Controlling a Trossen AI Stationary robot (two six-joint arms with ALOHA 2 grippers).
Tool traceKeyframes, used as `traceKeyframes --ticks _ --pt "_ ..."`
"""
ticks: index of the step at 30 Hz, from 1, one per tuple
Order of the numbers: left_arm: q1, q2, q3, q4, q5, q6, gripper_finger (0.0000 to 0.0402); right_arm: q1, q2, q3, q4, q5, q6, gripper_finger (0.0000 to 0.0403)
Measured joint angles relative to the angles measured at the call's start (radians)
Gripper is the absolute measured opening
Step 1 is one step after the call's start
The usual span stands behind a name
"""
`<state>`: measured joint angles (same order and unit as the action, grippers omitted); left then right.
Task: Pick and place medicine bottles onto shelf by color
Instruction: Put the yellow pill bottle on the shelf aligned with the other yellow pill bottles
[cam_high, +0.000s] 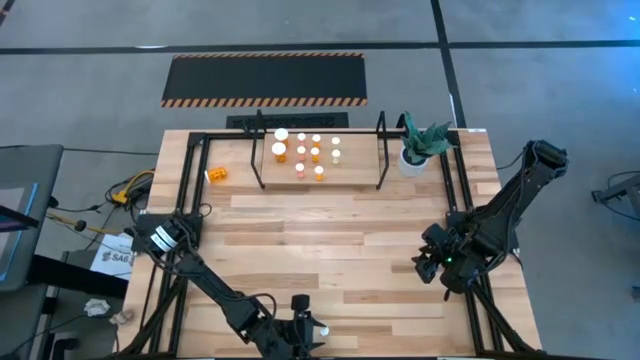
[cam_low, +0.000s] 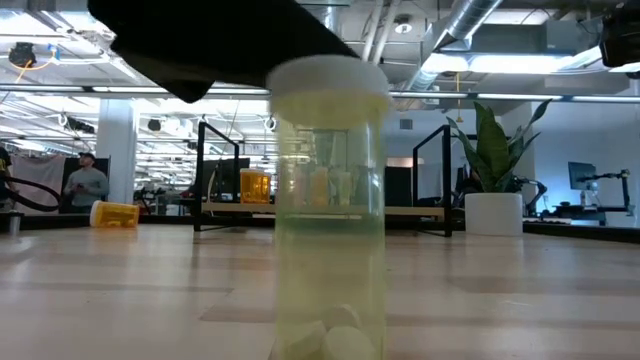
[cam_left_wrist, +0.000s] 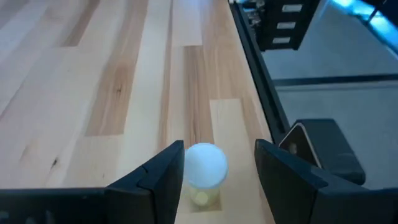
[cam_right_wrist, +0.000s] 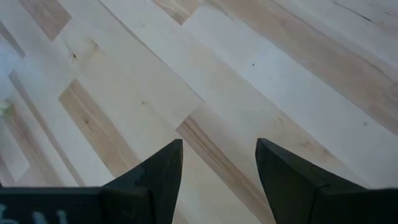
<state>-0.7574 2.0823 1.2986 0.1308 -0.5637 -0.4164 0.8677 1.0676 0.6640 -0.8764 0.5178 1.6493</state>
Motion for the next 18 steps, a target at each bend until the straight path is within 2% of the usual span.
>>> traceKeyframes --ticks 12,18 --pt "0.03 0.0 0.0 -0.013 0.026 0.025 0.0183 0.0 0.0 0.0 0.001 0.0 0.0 0.0225" --pt "0.031 0.0 0.0 -0.005 0.0 0.016 0.0183 0.0 0.0 0.0 0.001 0.0 0.0 0.0225"
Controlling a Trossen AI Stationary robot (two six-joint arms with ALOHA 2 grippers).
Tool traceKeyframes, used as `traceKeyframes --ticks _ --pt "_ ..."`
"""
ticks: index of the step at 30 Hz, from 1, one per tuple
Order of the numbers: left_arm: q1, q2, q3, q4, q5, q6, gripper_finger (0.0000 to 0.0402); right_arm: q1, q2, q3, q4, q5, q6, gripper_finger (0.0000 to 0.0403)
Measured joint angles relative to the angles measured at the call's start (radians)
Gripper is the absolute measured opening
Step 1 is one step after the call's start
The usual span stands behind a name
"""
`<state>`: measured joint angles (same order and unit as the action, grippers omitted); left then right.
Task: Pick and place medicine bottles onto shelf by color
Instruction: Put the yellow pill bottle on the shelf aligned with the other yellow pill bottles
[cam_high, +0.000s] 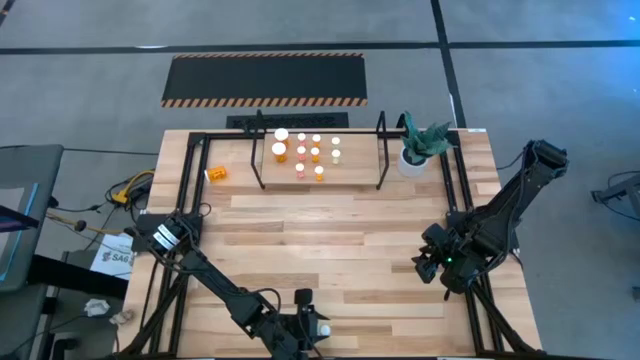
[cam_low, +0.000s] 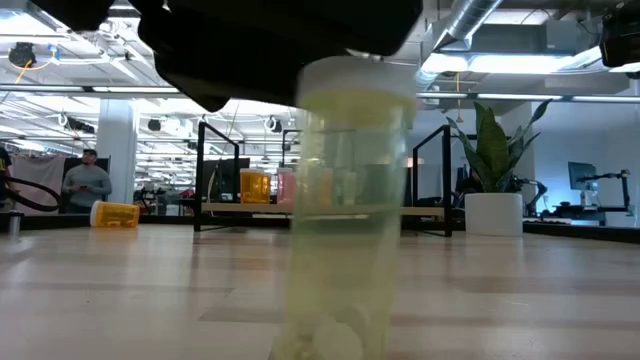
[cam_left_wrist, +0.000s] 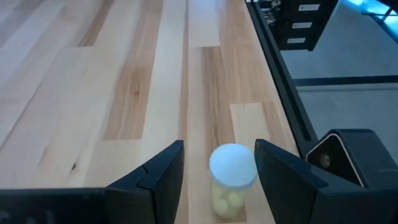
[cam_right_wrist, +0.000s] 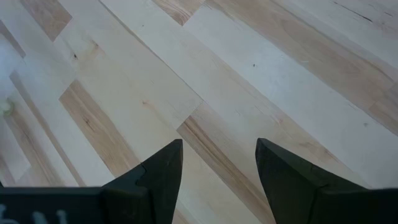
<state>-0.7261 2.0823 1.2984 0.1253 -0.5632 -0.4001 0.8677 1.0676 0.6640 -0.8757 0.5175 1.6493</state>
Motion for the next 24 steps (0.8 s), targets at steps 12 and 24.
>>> traceKeyframes --ticks 12,24 --pt "0.0 0.014 -0.001 -0.028 0.015 -0.069 0.0183 0.0 0.0 0.0 0.0 0.0 0.0 0.0225" --pt "0.01 0.033 -0.001 -0.027 0.058 -0.099 0.0151 0.0 0.0 0.0 0.001 0.0 0.0 0.0225"
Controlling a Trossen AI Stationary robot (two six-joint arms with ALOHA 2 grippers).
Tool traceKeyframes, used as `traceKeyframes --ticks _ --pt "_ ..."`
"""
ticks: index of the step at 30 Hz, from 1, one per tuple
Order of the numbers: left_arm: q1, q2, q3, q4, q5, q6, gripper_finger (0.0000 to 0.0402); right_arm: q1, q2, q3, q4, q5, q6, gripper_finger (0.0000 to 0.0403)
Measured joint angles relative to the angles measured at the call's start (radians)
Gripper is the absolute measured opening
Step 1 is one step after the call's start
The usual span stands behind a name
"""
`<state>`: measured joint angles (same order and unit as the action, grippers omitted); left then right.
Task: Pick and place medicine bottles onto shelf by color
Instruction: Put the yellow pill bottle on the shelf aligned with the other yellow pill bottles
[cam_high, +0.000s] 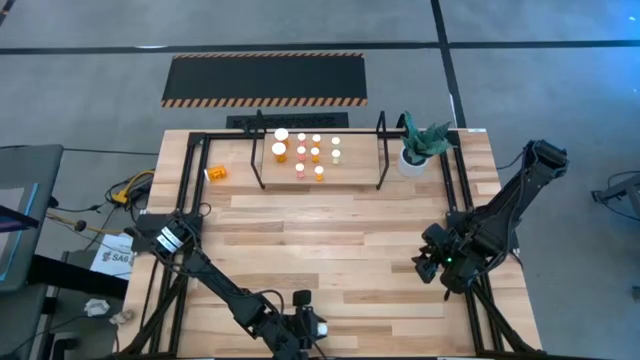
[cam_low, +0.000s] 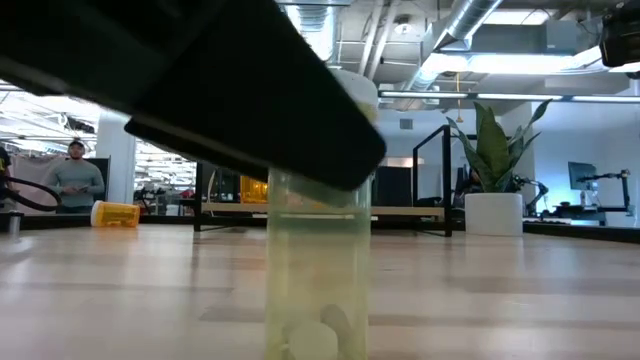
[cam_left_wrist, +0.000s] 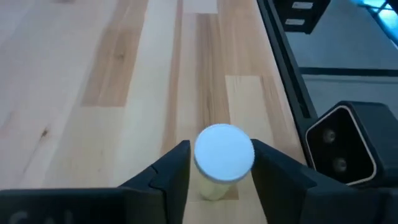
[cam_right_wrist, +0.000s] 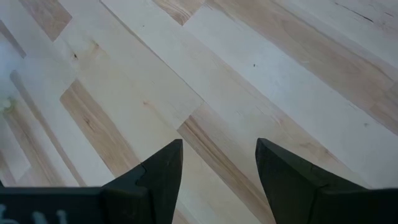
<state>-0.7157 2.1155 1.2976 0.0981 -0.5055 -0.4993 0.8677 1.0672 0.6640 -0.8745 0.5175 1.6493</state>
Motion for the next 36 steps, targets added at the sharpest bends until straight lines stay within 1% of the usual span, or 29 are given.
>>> traceKeyframes --ticks 6,9,12,15,20,25,30,33,36 --pt "0.018 0.0 0.0 0.005 0.055 0.016 0.0101 0.0 0.0 0.0 0.0 0.0 0.0 0.0225" --pt "0.033 0.0 0.0 0.013 0.074 0.014 0.0086 0.0 0.0 0.0 0.0 0.0 0.0 0.0225" --pt "0.05 0.0 0.002 0.032 0.079 0.02 0.0083 0.0 0.0 0.0 0.0 0.0 0.0 0.0225" --pt "0.079 0.0 0.019 0.028 0.075 0.04 0.0089 0.0 0.0 0.0 0.0 0.0 0.0 0.0225" --pt "0.159 -0.005 0.071 0.004 0.053 0.072 0.0102 0.0 0.0 0.0 0.0 0.0 0.0 0.0225" --pt "0.265 -0.005 0.17 -0.119 0.048 0.073 0.0101 0.0 0.0 0.0 0.0 0.0 0.0 0.0225" --pt "0.371 -0.007 0.298 -0.314 0.02 0.057 0.0103 0.0 0.0 0.0 0.0 0.0 0.0 0.0225" --pt "0.426 -0.009 0.35 -0.423 -0.031 -0.003 0.0106 0.0 0.0 0.0 0.0 0.0 0.0 0.0225" --pt "0.468 -0.018 0.359 -0.469 -0.109 -0.038 0.0107 0.0 0.0 0.0 0.0 0.0 0.0 0.0225"
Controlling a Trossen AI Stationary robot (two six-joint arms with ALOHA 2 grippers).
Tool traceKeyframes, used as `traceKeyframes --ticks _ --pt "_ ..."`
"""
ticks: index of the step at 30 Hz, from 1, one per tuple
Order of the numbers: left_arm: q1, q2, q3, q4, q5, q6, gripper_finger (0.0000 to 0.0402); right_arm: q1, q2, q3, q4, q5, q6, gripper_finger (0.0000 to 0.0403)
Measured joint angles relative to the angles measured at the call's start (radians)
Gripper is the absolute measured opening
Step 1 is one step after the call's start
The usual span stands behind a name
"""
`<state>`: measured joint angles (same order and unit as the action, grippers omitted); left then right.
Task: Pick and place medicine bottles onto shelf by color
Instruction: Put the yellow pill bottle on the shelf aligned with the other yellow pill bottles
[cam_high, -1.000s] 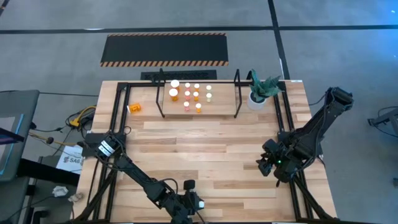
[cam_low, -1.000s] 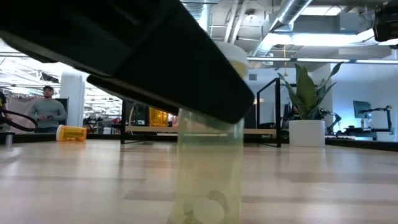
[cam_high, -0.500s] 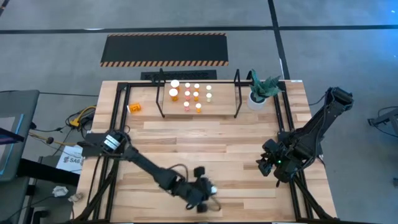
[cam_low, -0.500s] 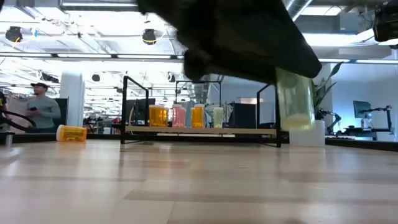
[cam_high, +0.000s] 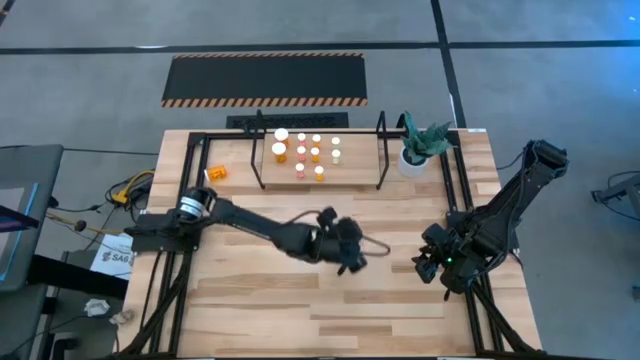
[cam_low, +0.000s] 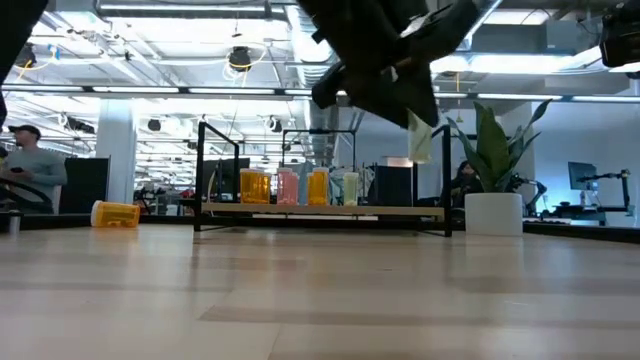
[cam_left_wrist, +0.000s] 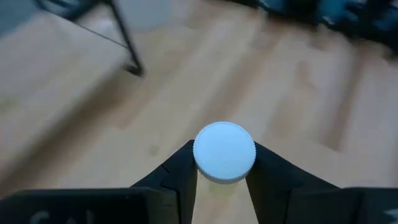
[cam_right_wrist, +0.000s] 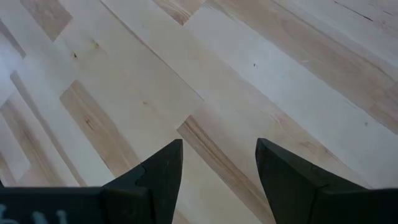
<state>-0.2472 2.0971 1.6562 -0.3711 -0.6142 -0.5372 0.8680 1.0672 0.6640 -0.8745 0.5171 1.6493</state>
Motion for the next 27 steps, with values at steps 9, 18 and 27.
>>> traceKeyframes --ticks 9,18,27 --pt "0.151 -0.041 -0.008 -0.06 -0.019 -0.05 0.0108 0.0 0.0 0.0 0.0 0.0 0.0 0.0225" --pt "0.26 -0.043 -0.008 -0.042 -0.075 -0.059 0.0108 0.0 0.0 0.0 0.0 0.0 0.0 0.0225" --pt "0.298 -0.035 -0.029 -0.024 -0.159 -0.088 0.0108 0.0 0.0 0.0 0.0 0.0 0.0 0.0225"
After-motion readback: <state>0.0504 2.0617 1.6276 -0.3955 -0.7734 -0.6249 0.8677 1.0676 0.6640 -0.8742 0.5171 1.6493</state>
